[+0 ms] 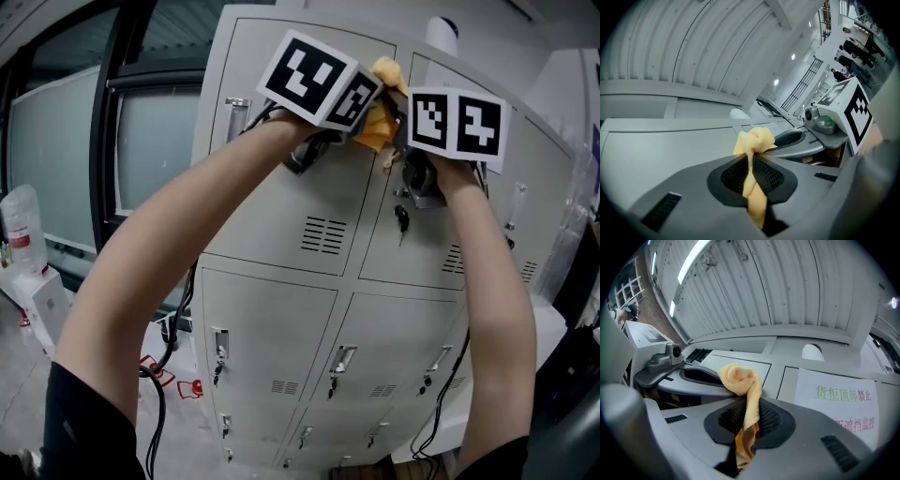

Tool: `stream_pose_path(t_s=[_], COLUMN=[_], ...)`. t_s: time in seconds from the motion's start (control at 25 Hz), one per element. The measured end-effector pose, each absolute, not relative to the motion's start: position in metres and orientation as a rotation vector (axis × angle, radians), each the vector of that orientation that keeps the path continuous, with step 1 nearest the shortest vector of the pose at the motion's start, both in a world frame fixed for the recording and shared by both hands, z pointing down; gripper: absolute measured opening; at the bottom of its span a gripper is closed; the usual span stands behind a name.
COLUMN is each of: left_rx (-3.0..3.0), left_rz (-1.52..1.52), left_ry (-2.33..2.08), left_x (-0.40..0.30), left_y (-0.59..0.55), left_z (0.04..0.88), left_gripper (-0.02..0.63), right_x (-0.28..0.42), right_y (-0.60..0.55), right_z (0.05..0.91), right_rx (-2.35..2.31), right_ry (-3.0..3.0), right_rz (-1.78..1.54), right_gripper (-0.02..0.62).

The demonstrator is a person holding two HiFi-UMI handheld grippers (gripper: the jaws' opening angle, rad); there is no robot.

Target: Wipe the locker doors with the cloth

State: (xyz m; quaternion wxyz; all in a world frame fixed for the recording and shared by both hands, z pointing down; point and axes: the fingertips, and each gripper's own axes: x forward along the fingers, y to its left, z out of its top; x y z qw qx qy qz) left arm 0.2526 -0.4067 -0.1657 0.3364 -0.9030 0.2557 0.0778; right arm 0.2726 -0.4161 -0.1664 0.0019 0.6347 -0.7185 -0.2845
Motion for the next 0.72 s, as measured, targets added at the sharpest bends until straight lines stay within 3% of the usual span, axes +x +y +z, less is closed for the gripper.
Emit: stream_pose_path(t_s=[0.72], left_rx=[-2.342], left_rz=[0.220], left_ry=[0.588], left_x=[0.222], left_y=[-0.391], left_z=[-0.165], left_gripper=[0.043], right_x=[0.242], right_y=[-0.401], right_z=[-0.166], right_rx=[1.994], right_ry=[-2.276], right_rz=[-0.911], right_gripper=[0.061])
